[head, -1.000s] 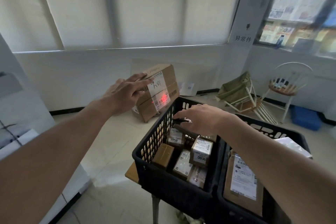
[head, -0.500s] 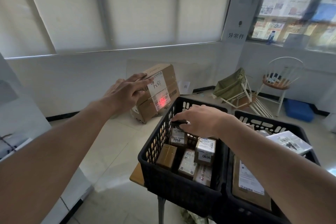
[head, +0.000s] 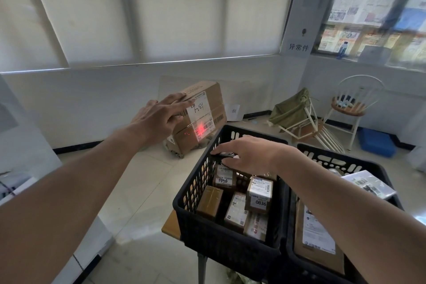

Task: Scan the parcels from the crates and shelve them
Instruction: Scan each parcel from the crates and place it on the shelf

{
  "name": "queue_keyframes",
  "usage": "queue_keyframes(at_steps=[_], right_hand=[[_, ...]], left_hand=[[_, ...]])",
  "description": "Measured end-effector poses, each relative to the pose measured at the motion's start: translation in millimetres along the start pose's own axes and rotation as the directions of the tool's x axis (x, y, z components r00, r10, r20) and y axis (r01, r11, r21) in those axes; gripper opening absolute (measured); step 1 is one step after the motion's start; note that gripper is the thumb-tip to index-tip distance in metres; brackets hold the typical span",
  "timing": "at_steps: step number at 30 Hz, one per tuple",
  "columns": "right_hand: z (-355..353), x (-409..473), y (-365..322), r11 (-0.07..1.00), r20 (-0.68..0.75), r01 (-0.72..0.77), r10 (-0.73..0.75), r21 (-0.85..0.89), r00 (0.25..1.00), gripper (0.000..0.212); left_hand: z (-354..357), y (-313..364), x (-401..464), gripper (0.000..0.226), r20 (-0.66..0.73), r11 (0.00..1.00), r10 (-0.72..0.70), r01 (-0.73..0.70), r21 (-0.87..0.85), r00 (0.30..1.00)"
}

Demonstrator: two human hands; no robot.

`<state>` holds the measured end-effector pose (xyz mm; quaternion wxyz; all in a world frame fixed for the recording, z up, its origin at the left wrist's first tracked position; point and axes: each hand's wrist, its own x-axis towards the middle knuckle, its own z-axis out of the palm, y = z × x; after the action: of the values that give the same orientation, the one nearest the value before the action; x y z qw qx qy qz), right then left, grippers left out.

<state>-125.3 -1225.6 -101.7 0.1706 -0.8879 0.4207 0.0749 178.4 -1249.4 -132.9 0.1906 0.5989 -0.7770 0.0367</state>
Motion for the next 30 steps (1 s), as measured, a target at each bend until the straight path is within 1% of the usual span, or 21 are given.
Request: queue_keyframes(at_steps=[3,6,10,14,17,25,30], right_hand=[[-4,2,3,0.992,-0.017,-0.037,0.035,-0.122,0.999,0.046],[-7,6,7,0.983,-0.021,-0.067,0.064,-0.174,0.998,0.046],[-5,9,11,0.973,-0.029,-0.074,0.069,-0.218,0.997,0.047],[-2,12,16,0.97,-0.039,-0.065,0.058,-0.234,0.998,0.047],[-2,11,17,0.971,-0.043,-0.056,0.047,-0.231,0.998,0.047],[-7,5,16,0.961,-0.046,-0.061,0.05,-0.269,0.998,0.047],[-2,7,17,0.963,-0.046,-0.079,0.069,-0.259,0.997,0.046]], left_hand=[[-2,0,2,0.066,0.012,1.0,0.001,-0.001,-0.007,1.0],[-5,2,3,0.066,-0.002,1.0,0.012,-0.012,-0.001,1.0],[-8,7,5,0.062,-0.004,1.0,0.011,-0.011,0.011,1.0],[-7,7,4,0.063,0.018,1.0,0.019,-0.019,0.006,1.0],[-6,9,4,0.065,0.001,1.0,0.02,-0.02,0.006,1.0],[-10,22,4,0.059,-0.041,1.0,0.02,-0.02,-0.002,0.999],[-7,20,-1,0.059,-0.019,1.0,0.01,-0.011,-0.018,1.0]])
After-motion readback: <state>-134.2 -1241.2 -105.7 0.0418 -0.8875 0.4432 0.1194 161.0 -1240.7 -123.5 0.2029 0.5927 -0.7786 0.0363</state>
